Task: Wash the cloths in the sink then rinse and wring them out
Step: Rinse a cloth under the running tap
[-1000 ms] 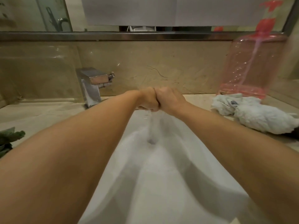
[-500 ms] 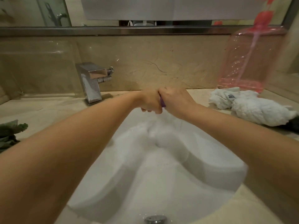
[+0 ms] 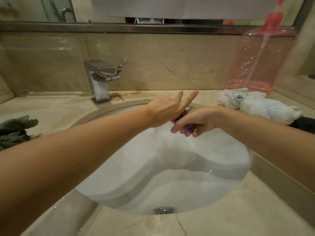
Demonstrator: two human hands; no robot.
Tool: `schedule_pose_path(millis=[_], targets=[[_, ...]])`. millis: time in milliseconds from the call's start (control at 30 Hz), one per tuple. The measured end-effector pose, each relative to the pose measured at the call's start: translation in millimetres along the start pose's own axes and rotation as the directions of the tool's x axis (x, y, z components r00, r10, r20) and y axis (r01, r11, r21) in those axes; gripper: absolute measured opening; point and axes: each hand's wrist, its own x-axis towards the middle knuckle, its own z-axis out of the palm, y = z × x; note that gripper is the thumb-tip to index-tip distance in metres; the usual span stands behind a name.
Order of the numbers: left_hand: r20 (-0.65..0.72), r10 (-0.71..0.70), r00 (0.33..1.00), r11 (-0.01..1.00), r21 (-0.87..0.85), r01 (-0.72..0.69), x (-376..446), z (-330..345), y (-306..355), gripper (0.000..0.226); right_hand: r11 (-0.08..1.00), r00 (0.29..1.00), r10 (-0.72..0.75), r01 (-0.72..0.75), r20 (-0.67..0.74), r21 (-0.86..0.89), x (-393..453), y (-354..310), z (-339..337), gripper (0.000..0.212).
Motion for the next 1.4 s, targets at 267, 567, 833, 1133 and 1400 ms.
schedule_pose_path(millis=[267, 567, 833, 1133, 1400], targets=[[0.16, -0.326, 0.932, 0.814, -0.453, 0.363, 17, 14, 12, 0.032, 0.544, 0.726, -0.504, -0.153, -0.467, -0.825, 23, -3, 10, 0.008], [0.471, -0.175, 0.865, 0.652, -0.603, 0.46, 29, 33, 11, 0.01, 0.367, 0.763, -0.544, -0.16, -0.35, -0.917, 34, 19, 4, 0.008], [0.473, -0.123, 0.873, 0.659, -0.619, 0.428, 28, 10, 13, 0.012, 0.347, 0.728, -0.567, -0.215, -0.386, -0.913, 13, 20, 2, 0.009], [-0.049, -0.254, 0.966, 0.702, -0.696, 0.149, 35, -49, 69, 0.037, 0.432, 0.538, -0.644, -0.33, -0.543, -0.84, -78, 51, -27, 0.039], [-0.121, -0.151, 0.981, 0.503, -0.864, -0.029, 59, -85, 115, 0.055, 0.648, 0.387, -0.509, -0.416, -0.769, -0.639, -155, 105, -53, 0.071]])
